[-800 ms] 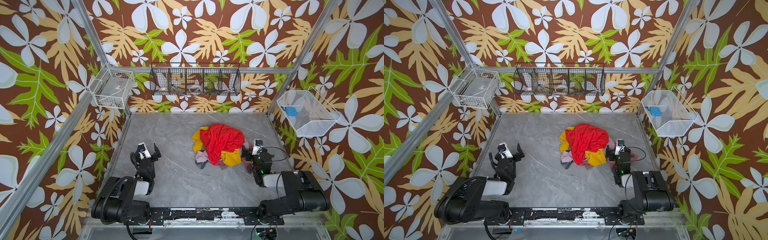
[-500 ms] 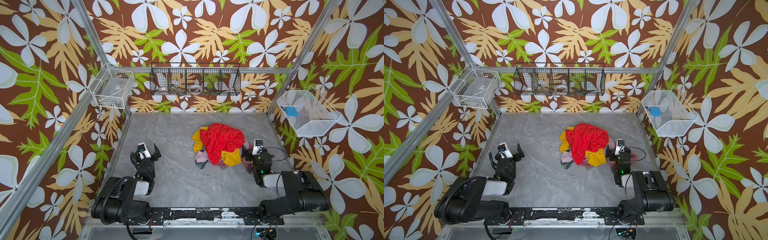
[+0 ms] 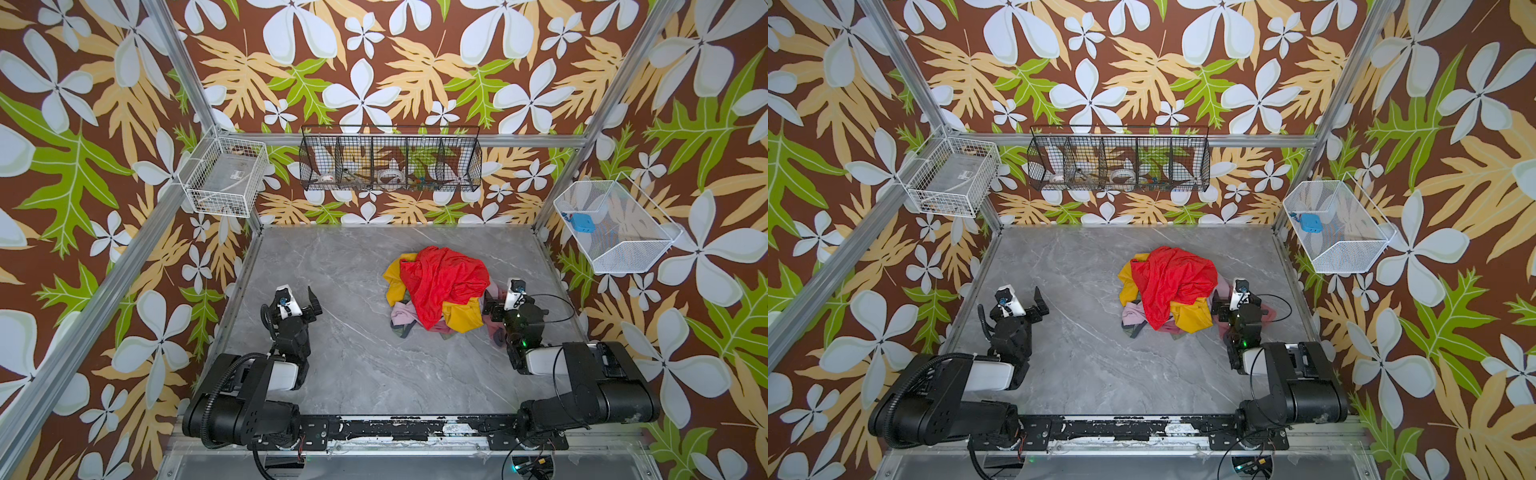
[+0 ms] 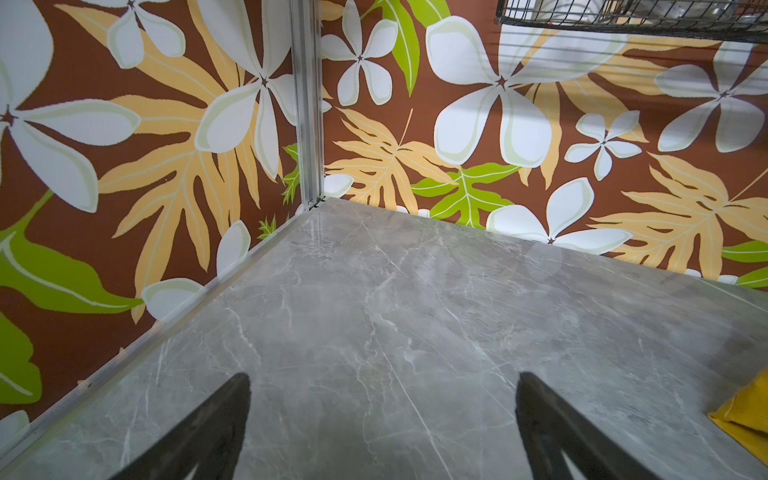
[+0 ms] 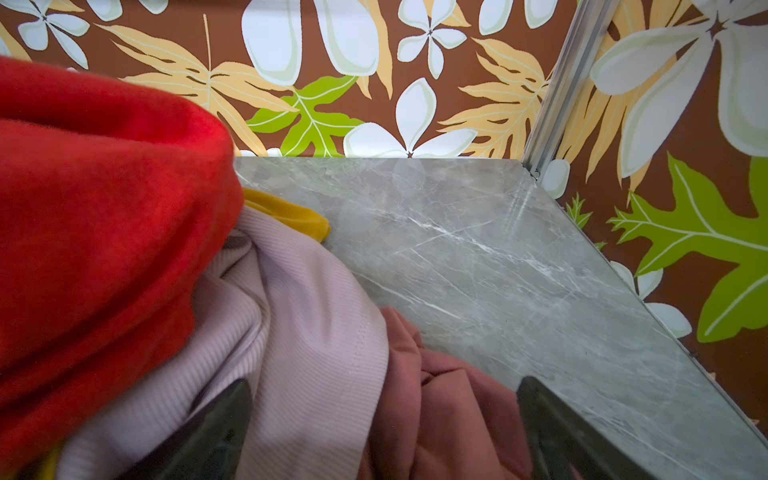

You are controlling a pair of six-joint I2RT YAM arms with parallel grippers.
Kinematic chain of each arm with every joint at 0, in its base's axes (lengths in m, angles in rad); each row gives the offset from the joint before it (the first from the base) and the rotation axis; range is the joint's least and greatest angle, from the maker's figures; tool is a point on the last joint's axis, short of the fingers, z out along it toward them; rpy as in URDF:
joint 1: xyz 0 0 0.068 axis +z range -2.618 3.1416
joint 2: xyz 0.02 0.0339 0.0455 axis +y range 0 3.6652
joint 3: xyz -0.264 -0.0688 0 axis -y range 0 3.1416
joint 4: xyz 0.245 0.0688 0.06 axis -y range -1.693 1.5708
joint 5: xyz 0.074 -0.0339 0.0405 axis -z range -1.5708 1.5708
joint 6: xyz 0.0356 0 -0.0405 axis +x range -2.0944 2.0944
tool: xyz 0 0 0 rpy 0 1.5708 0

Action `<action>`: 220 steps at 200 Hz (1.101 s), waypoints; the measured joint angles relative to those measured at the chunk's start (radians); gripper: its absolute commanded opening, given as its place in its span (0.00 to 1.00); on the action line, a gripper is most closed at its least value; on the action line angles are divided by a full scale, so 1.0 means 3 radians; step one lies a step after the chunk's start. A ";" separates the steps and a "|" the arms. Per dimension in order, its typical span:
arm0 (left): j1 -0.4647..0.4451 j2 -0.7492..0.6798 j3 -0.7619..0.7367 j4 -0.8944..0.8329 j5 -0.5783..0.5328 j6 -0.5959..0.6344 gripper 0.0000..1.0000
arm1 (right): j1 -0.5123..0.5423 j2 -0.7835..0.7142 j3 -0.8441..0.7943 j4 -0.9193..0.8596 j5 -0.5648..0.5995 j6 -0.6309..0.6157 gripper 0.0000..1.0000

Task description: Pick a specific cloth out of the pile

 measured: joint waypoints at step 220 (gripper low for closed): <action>-0.0417 -0.1226 0.0849 -0.2743 0.0586 -0.0891 1.00 | -0.0454 -0.1148 0.0882 -0.3049 -0.0927 0.1255 0.86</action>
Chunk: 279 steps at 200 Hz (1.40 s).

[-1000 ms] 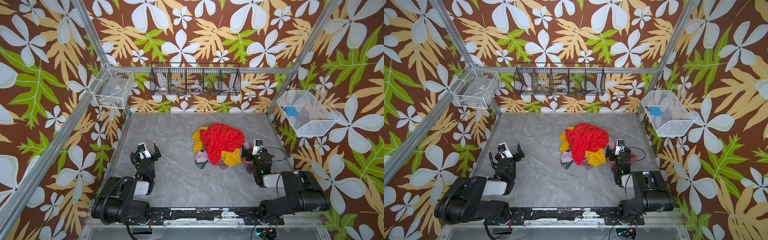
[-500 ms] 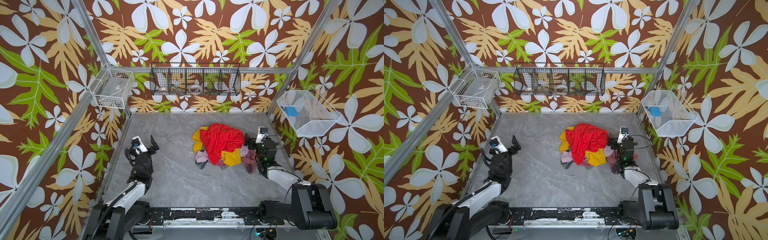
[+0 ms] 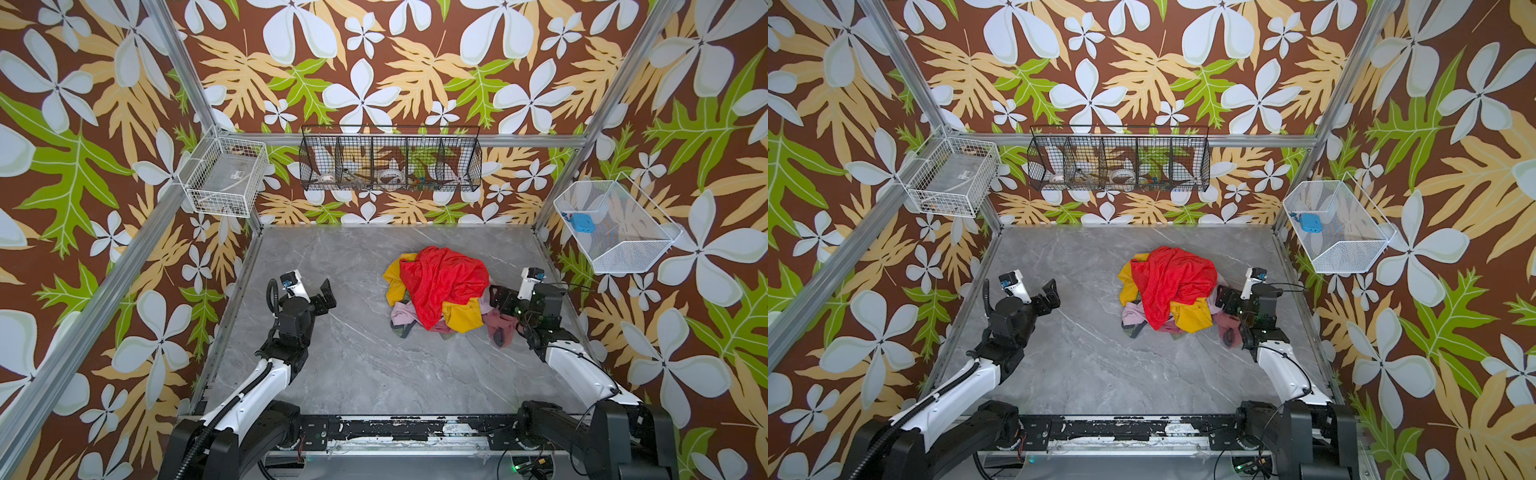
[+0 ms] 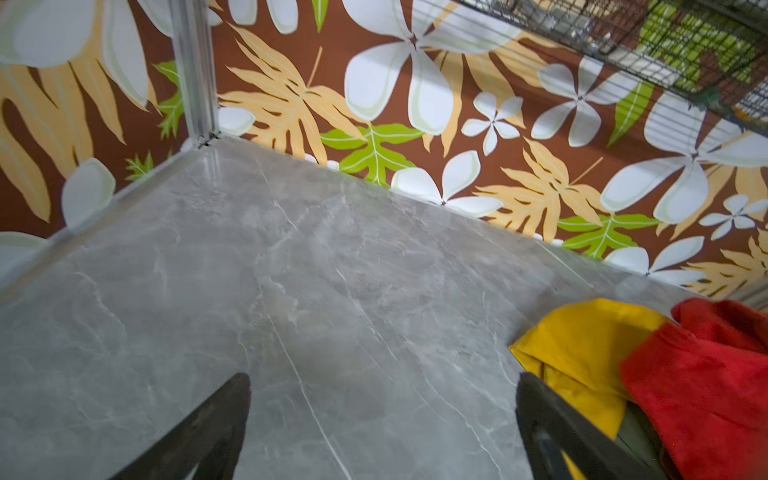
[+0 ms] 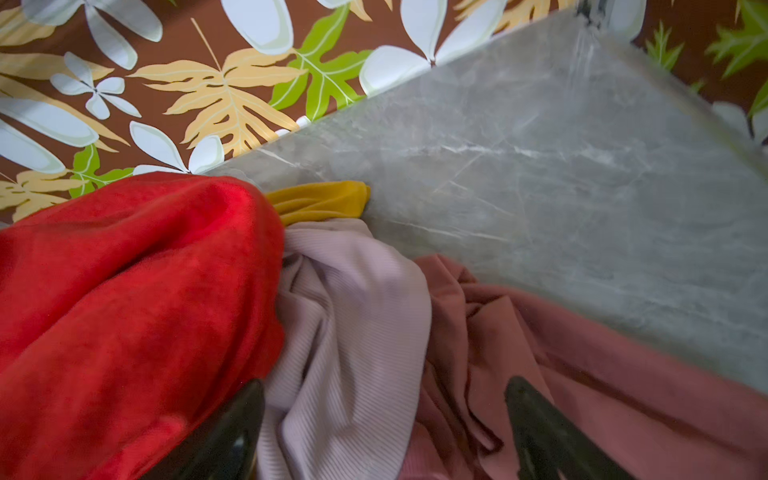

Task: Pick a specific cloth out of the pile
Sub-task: 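Reach the right gripper into the dusty-pink T-shirt while the left gripper advances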

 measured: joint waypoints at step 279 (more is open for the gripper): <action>-0.0238 0.0284 0.0172 -0.0074 0.0151 -0.0154 1.00 | -0.0304 0.1088 0.0313 -0.0524 -0.0031 0.0017 0.10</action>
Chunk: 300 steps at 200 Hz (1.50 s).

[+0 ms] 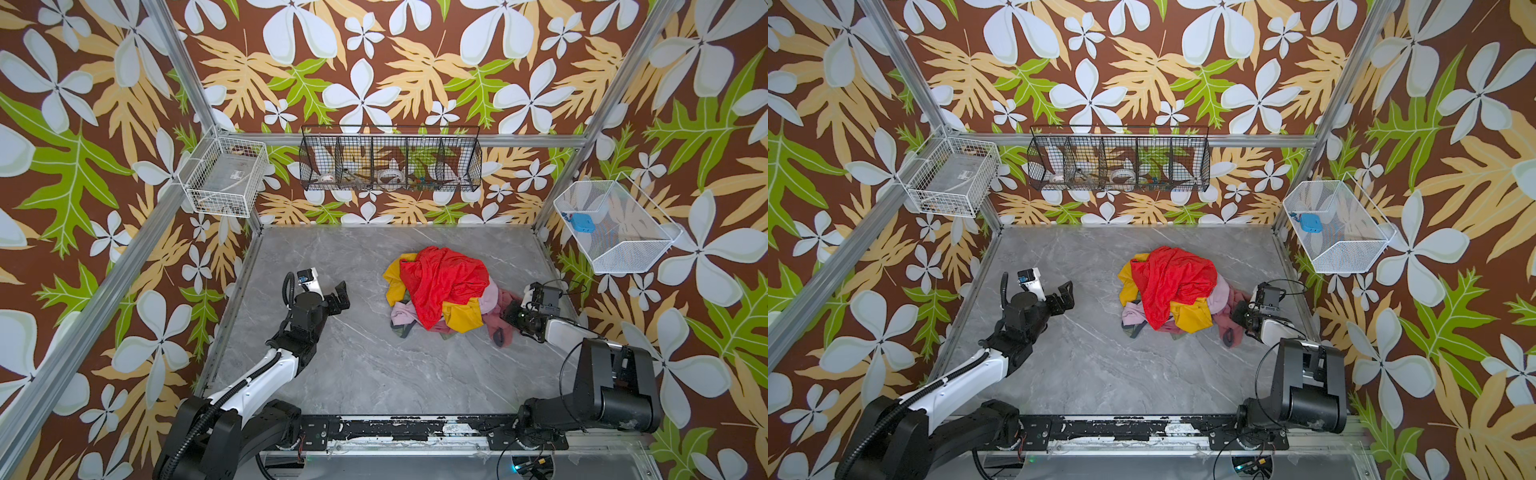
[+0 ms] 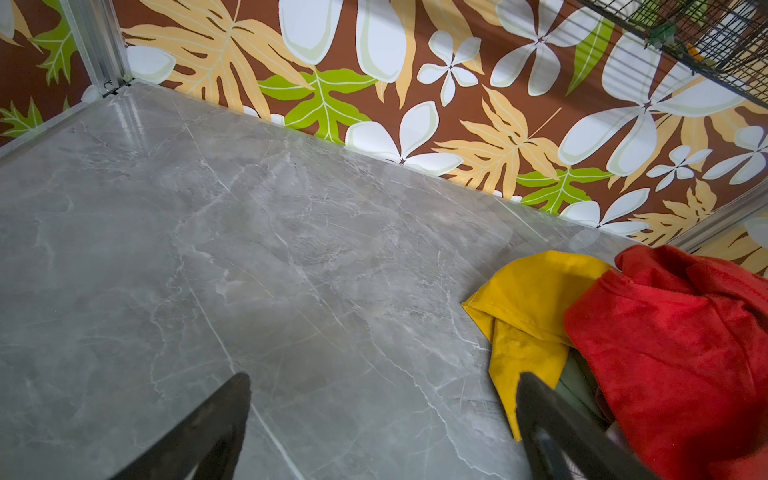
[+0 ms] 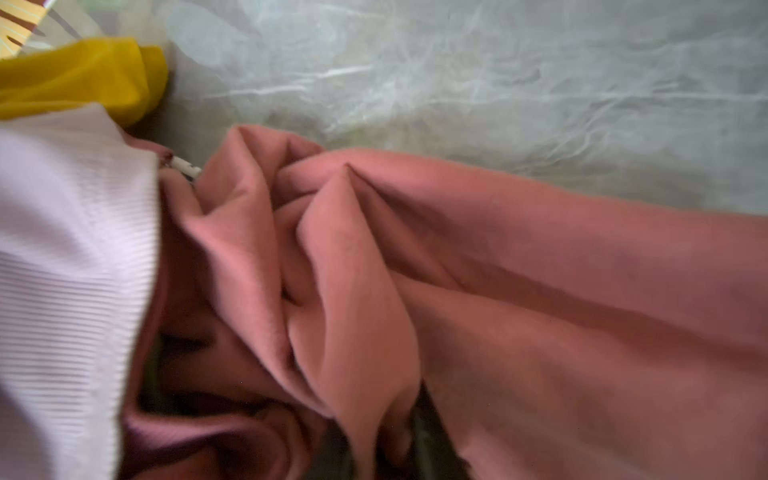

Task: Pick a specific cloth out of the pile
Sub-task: 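Reach the right gripper into the dusty-pink T-shirt while the left gripper advances, then lift the pink T-shirt high with the right gripper while the left presses red cloth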

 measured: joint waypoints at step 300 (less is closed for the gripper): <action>-0.0257 0.0501 0.0179 0.0033 0.0135 -0.0062 1.00 | 0.0132 -0.1865 0.0907 -0.0399 -0.0163 0.0360 0.00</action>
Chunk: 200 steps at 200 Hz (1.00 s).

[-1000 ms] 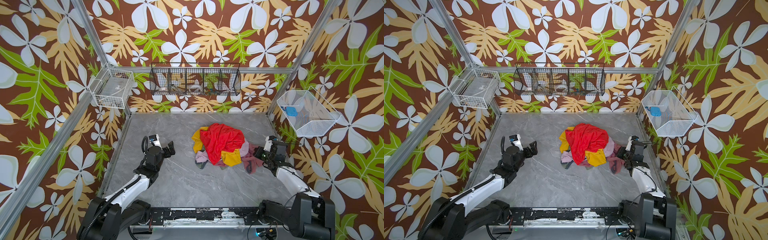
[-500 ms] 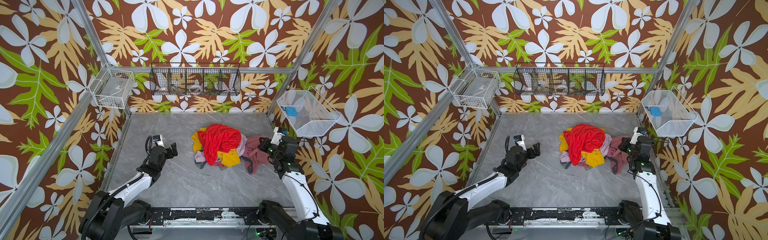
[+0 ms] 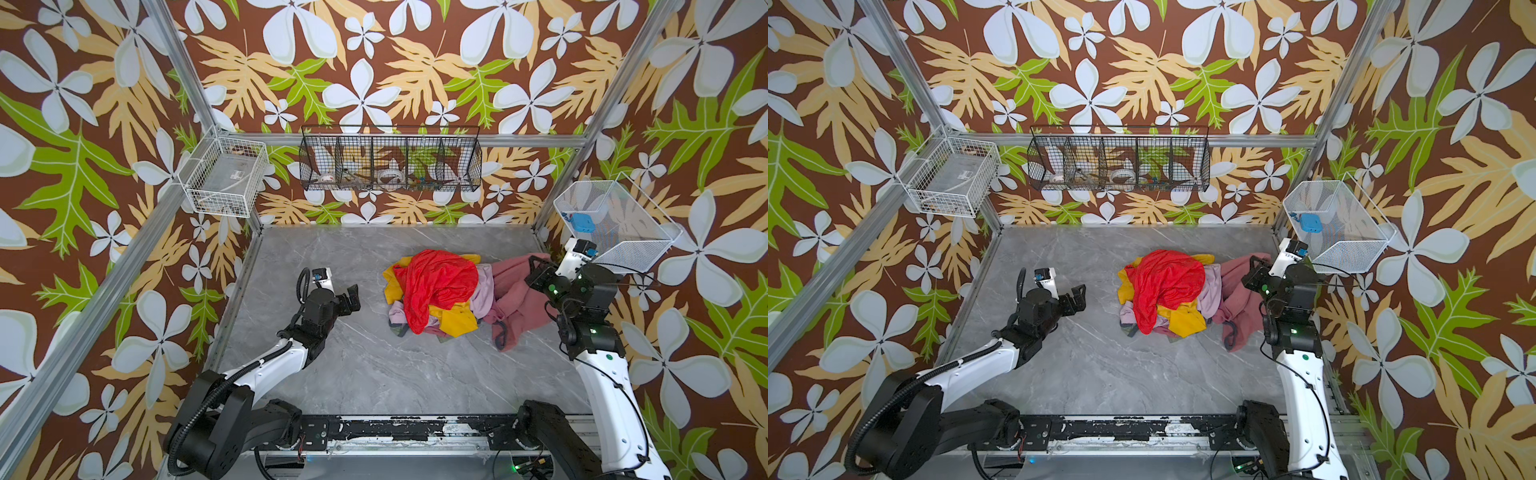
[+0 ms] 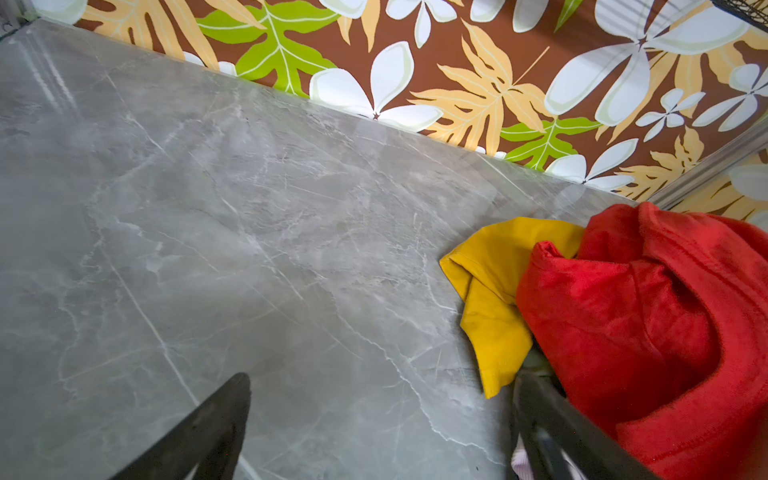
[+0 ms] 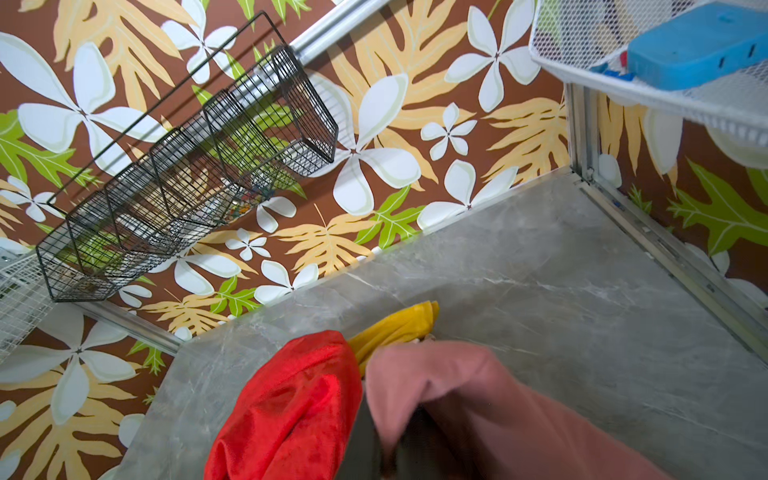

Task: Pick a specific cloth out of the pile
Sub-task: 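Lift the pink T-shirt high with the right gripper while the left presses red cloth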

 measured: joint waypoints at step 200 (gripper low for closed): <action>-0.1101 0.0851 0.0750 0.0050 -0.0039 0.0042 1.00 | 0.0006 0.0206 0.0674 -0.0033 0.0029 0.0476 0.00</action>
